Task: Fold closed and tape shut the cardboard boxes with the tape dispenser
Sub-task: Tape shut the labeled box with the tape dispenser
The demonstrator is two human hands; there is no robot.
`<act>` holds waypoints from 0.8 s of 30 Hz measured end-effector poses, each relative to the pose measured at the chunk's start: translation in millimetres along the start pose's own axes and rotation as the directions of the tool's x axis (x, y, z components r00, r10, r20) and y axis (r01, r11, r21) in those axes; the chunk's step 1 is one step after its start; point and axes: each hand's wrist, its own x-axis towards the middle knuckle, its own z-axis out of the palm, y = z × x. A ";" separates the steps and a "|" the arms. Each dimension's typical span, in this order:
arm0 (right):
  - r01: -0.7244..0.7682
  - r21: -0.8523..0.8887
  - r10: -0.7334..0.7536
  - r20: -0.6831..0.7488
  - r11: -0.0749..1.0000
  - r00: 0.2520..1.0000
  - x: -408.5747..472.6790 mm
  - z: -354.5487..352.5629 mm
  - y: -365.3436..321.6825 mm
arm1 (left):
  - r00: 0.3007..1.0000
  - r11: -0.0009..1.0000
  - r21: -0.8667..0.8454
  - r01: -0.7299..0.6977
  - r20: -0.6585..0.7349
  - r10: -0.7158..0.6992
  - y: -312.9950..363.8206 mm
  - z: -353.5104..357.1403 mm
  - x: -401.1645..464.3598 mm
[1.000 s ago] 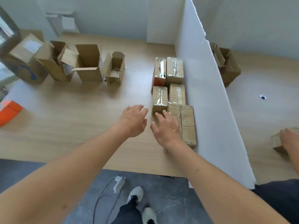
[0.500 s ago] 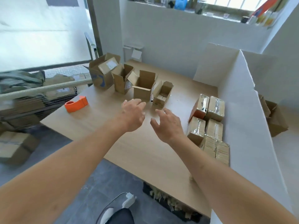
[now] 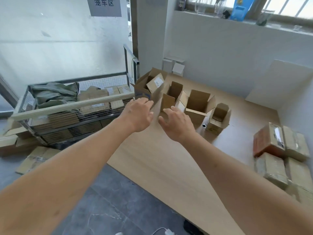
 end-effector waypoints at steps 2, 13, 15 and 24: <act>-0.012 0.006 0.012 0.011 1.000 1.000 28.7 13.3 -27.9 | 1.000 1.000 -0.003 -0.020 0.008 0.020 -38.9 -3.8 15.2; -0.094 0.046 0.092 0.053 0.994 0.994 177.0 73.0 -84.8 | 0.992 0.999 -0.025 -0.047 0.116 0.049 -175.8 17.7 123.8; -0.116 0.051 0.112 0.065 0.992 0.992 209.0 89.3 -81.7 | 0.990 0.998 -0.028 -0.053 0.128 0.056 -193.9 29.1 152.6; -0.268 0.116 0.256 0.110 0.956 0.960 326.9 155.1 -57.4 | 0.961 0.995 -0.096 -0.008 0.274 0.035 -264.1 108.4 266.2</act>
